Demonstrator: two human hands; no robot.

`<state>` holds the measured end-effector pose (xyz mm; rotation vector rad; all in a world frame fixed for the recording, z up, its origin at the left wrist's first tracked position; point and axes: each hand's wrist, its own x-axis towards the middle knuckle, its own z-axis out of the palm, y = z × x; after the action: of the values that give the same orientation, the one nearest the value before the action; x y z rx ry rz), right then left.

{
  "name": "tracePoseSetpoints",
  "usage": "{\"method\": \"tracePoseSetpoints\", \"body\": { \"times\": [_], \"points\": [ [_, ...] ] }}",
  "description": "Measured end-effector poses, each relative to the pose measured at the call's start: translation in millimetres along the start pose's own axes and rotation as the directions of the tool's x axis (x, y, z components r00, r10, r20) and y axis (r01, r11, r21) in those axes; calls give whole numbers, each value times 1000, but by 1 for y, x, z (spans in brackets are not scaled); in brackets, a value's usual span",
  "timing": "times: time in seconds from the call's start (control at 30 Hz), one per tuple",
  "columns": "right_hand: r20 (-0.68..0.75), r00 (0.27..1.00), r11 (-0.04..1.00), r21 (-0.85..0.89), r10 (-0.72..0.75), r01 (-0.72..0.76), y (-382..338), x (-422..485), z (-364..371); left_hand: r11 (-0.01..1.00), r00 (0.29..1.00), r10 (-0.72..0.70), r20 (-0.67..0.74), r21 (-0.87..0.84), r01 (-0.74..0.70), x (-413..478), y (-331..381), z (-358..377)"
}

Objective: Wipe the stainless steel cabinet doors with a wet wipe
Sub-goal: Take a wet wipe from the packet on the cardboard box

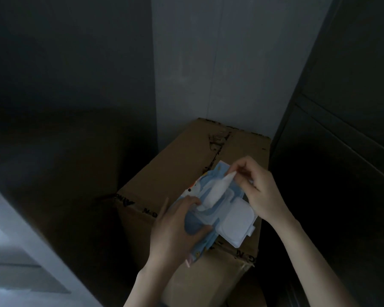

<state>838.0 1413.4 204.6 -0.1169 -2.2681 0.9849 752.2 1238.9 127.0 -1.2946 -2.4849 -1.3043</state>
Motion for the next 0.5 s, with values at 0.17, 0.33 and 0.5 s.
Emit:
{"method": "tracePoseSetpoints", "body": {
  "times": [0.17, 0.33, 0.5],
  "points": [
    [-203, 978, 997, 45, -45, 55, -7, -2, -16, 1000, 1000, -20, 20, 0, 20, 0, 1, 0],
    [-406, 910, 993, 33, -88, 111, -11, -12, -34, 995, 996, -82, 37, -55, 84, 0, 4, -3],
    [-486, 866, 993, -30, -117, 117, -22, -11, -50, 999, 999, 25, 38, 34, -26, 1, 3, -2]
  ]
}}
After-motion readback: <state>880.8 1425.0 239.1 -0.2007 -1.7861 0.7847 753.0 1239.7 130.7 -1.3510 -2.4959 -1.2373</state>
